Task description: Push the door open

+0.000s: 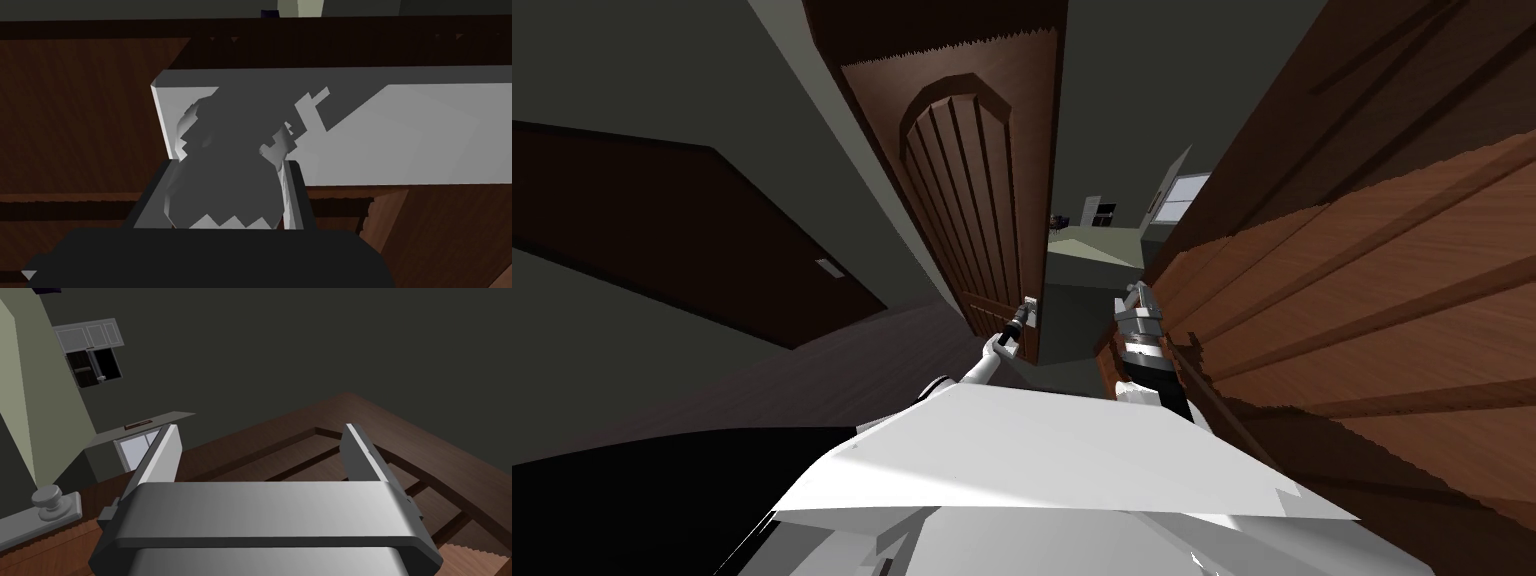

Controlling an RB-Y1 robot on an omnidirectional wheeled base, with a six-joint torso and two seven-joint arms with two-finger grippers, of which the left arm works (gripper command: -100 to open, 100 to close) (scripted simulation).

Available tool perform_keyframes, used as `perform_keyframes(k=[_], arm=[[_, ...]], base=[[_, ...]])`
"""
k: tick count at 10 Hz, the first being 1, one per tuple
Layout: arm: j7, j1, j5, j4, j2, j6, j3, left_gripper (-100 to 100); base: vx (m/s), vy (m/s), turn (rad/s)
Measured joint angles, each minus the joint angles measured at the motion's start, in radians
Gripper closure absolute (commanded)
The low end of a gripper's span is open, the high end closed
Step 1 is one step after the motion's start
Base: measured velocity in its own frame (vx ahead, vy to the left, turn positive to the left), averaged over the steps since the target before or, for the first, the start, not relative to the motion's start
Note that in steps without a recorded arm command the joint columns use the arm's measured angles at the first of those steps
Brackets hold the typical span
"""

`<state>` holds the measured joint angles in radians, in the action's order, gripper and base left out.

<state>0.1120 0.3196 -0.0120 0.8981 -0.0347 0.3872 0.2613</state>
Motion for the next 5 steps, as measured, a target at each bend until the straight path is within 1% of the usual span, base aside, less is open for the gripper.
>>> perform_keyframes(k=[1, 2, 3, 4, 5], arm=[[-0.017, -0.006, 0.016, 0.002, -0.005, -0.006, 0.005, 100], [-0.032, -0.007, 0.031, 0.002, -0.011, -0.005, 0.007, 100], [-0.049, 0.0, 0.048, -0.004, -0.015, 0.0, 0.005, 100], [-0.065, 0.006, 0.067, -0.012, -0.026, 0.011, -0.001, -100], [-0.067, 0.007, 0.07, -0.01, -0.03, 0.011, 0.001, -100]], base=[[0.162, -0.063, 0.107], [0.158, -0.054, 0.112], [0.184, -0.045, 0.112], [-0.005, -0.028, 0.04], [-0.154, 0.001, -0.012]])
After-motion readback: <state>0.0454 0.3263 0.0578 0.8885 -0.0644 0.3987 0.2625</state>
